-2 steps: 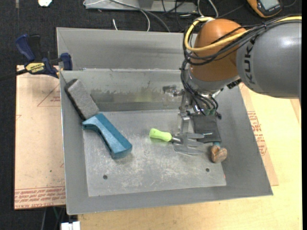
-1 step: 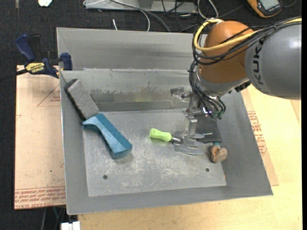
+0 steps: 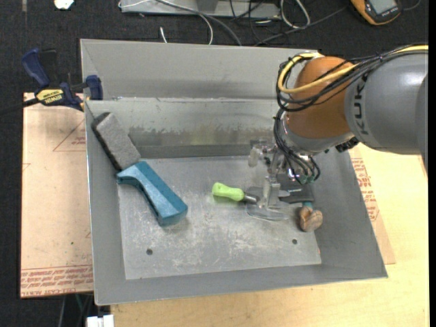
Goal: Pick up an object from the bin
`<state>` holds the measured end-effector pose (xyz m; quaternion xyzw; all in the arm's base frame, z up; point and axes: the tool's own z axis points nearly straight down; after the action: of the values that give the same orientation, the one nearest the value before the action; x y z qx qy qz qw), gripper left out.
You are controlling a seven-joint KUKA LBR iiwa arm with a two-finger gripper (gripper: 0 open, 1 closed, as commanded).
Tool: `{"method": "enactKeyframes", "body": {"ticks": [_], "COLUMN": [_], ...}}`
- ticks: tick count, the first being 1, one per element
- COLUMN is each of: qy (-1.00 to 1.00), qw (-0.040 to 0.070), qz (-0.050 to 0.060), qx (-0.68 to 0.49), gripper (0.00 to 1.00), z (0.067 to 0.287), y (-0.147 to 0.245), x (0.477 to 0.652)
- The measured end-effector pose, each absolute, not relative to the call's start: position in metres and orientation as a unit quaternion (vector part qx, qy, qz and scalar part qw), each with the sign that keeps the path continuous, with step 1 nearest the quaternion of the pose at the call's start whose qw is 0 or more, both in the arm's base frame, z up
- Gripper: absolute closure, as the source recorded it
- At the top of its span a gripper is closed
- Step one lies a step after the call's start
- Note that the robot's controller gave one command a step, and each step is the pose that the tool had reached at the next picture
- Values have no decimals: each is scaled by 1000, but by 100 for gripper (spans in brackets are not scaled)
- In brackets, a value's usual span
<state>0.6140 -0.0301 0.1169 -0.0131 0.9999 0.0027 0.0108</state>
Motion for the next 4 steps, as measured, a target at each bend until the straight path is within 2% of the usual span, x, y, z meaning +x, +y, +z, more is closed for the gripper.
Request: {"method": "enactKeyframes", "body": {"ticks": [1, 2, 3, 4], "qy": [1000, 1000, 999, 999], "qw": [17, 15, 19, 20], "qz": [3, 4, 5, 5], "qx": [-19, 6, 41, 41], "gripper": [0, 0, 100, 100], "z": [87, 80, 75, 75], "y": [-39, -34, -26, -26], "x": [612, 602, 613, 613]}}
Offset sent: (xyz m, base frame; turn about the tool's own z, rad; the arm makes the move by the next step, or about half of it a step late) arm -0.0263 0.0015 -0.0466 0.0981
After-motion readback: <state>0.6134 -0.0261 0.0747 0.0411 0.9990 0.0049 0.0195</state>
